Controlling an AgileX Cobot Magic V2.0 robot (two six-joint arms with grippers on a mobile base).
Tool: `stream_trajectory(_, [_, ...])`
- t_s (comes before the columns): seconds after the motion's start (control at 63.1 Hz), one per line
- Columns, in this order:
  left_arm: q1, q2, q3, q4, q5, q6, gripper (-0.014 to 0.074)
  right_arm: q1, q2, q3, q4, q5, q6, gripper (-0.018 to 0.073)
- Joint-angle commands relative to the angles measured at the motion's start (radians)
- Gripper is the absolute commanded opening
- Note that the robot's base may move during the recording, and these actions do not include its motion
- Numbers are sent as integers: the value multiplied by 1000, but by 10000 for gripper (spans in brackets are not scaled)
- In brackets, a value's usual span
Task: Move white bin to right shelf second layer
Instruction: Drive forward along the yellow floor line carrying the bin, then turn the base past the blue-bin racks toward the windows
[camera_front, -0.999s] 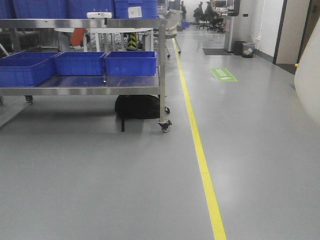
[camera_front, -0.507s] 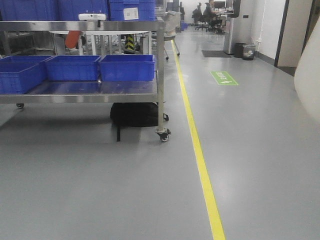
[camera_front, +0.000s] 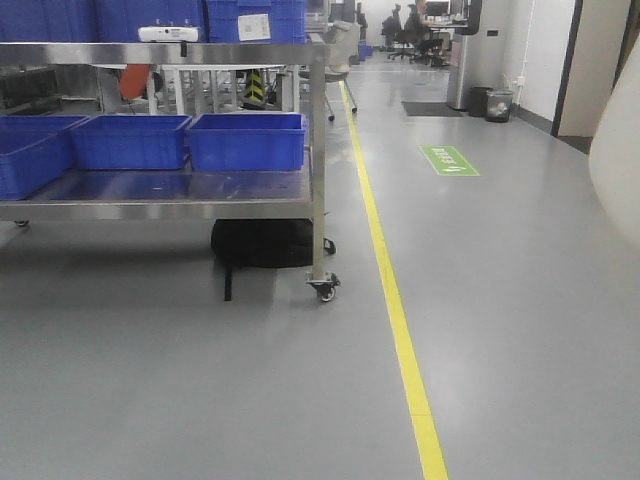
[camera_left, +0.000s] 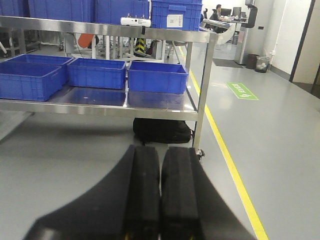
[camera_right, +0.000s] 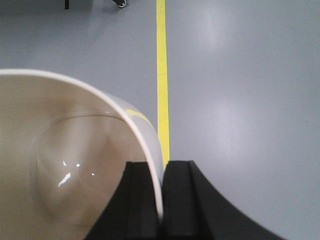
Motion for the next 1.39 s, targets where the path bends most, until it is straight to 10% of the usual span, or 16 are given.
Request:
stream_trajectory(0.0, [-5,-20,28,-1,-87,-5,85,-6,-5,-28,1,-83,-4,52])
stream_trajectory(1.379, [-5,-20,28,-1,-87,-5,85,-6,-5,-28,1,-83,-4,52])
